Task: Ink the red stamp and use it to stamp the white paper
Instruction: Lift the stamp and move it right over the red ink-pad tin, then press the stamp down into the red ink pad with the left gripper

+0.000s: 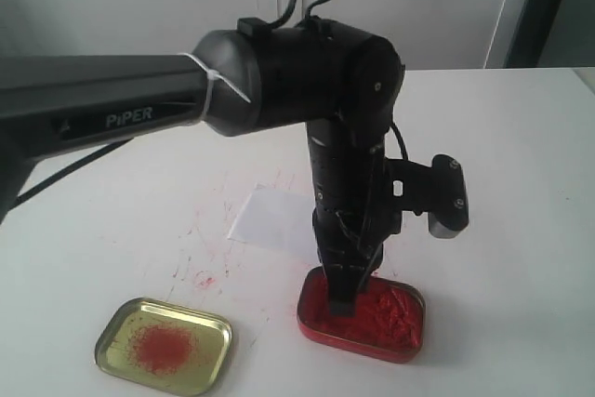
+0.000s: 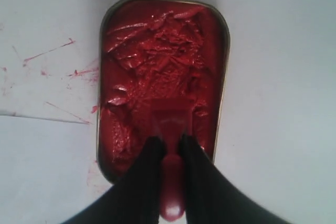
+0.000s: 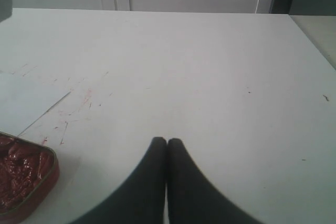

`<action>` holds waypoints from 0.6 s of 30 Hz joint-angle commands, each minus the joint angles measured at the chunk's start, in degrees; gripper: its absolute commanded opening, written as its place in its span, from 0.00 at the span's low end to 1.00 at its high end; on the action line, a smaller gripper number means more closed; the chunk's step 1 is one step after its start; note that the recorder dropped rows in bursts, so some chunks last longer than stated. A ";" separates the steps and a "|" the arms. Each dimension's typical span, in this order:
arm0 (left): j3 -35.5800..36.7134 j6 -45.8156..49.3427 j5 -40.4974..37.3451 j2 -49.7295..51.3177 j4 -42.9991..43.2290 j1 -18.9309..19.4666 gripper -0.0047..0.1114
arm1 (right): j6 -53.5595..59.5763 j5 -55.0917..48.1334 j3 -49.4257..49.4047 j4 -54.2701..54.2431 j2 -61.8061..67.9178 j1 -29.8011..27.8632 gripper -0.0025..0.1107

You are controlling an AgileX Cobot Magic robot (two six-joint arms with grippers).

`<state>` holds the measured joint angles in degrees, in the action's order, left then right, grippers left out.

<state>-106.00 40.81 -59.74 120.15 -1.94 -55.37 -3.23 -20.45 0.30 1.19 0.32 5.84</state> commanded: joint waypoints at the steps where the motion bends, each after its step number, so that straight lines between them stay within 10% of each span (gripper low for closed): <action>1: -0.84 -0.34 -1.32 1.39 -0.30 -0.69 0.04 | 0.54 0.85 -0.30 0.15 -0.32 -0.21 0.02; 18: -0.72 0.08 1.08 5.20 -0.30 -0.69 0.04 | 0.54 0.85 -0.30 0.15 -0.32 -0.21 0.02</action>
<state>-106.45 40.81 -57.69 124.60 -1.94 -55.68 -3.23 -20.45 0.30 1.19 0.32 5.84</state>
